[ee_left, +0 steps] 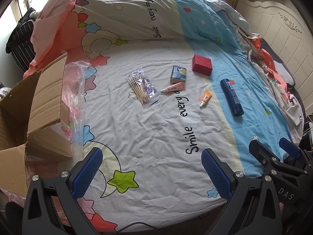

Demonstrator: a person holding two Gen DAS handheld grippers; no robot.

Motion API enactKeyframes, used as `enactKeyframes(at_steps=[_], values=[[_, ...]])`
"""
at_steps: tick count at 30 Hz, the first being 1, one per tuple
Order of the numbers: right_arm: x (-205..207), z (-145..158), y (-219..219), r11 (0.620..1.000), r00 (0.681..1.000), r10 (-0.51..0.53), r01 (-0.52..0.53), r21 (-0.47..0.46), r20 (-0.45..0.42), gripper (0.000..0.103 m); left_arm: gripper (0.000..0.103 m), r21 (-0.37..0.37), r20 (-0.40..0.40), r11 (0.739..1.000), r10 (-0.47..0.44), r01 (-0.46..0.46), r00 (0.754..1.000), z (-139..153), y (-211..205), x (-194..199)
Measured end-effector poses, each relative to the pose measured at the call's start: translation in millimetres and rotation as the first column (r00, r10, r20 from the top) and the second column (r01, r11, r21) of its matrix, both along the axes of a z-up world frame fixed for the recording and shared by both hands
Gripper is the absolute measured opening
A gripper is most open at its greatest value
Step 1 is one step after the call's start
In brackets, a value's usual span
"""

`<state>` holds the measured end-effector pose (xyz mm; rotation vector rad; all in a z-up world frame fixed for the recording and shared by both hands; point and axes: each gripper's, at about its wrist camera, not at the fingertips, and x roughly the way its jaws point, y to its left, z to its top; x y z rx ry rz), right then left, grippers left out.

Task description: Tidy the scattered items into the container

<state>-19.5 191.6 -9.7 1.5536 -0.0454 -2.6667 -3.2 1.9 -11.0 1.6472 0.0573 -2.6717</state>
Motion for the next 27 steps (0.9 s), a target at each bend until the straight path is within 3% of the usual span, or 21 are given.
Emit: enactKeyframes(at_steps=[27], values=[[-22.1, -7.4, -7.3, 1.0, 1.0, 0.019, -0.019, 0.003, 0.021, 0.103, 0.103, -0.042, -0.001, 0.999, 0.006, -0.006, 1.0, -9.1, -7.4, -17.6]])
